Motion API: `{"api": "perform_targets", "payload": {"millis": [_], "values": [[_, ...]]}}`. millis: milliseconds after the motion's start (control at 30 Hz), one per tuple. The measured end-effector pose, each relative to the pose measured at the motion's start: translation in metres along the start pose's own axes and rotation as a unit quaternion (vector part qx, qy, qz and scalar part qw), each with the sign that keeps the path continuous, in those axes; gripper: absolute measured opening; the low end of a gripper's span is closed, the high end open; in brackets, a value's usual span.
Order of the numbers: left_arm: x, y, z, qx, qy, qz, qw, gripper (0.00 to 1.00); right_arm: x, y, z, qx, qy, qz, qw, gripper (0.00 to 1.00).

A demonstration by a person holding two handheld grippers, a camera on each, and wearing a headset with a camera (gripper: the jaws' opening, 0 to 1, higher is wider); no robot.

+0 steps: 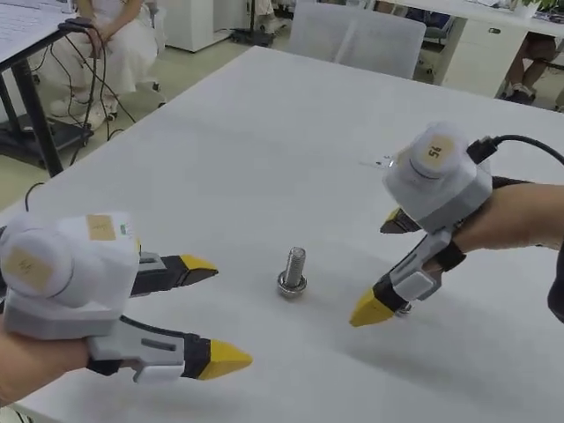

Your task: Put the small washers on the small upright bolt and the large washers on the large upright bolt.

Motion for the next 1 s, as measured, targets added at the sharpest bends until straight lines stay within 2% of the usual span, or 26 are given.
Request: {"api": "perform_targets", "payload": {"millis": [333, 500, 1000], "values": [[0.001, -0.002, -0.003, 0.008, 0.010, 0.007, 0.9999, 0.65, -0.015, 0.018, 0.002, 0.036, 0.022, -0.025, 0.9988, 1.00], [0.001, -0.005, -0.004, 0.011, 0.013, 0.007, 0.9998, 0.65, -0.023, 0.027, 0.005, 0.056, 0.037, -0.044, 0.9967, 1.00], [0.003, -0.010, -0.007, 0.016, 0.026, 0.012, 0.9995, 0.65, -0.039, 0.066, 0.027, 0.104, 0.064, -0.070, 0.9901, 1.00]]}}
Point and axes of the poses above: the centre of the closed fingertips' face, and the gripper's own axes: x roughly forward along the fingers, z roughly to its left, y roughly out of its underside, the point moved 4 cm from there along -x, roughly backward along the fingers, and after that the axes turned 1 degree about z, right-handed, at the moved point
